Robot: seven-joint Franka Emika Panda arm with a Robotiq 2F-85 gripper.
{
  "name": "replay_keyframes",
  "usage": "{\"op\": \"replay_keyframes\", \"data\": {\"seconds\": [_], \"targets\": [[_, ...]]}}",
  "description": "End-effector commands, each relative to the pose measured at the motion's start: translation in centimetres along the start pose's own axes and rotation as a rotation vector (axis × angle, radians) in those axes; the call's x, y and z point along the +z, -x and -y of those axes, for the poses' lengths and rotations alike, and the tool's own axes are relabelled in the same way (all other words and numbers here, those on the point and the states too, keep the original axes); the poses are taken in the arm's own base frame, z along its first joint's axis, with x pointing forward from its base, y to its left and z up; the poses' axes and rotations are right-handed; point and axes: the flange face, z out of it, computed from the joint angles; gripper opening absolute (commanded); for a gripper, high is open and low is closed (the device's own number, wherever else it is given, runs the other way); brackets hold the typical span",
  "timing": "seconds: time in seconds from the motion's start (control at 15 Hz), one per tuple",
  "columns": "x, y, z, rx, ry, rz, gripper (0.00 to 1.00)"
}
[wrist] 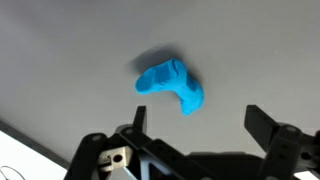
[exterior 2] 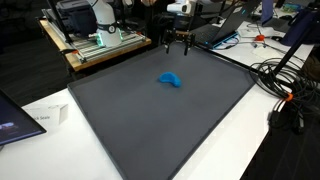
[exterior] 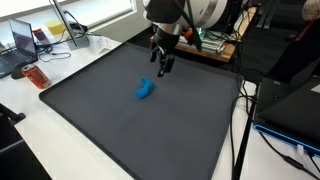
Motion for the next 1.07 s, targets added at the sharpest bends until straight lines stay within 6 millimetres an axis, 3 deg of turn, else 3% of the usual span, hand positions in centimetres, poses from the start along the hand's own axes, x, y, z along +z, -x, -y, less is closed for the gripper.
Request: {"op": "replay_keyframes", "data": {"seconds": [0.0,0.33,0.67,0.8,0.87,1.0], "targets": [[0.1,-1.7,1.1,0.155,0.036,0.106,1.0],[1.5,-3.9,1.6,0.389,0.047,0.135,1.0],[3.0,-6.1,0.7,0.607,0.066,0.107,1.0],[3.2,-7.1,0.6,0.624,0.046,0.092,1.0],[3.5,-6.1,0.3,0.58,0.043,0.084,1.0],[3.6,-6.4,0.2,0.586,0.04,0.084,1.0]]}}
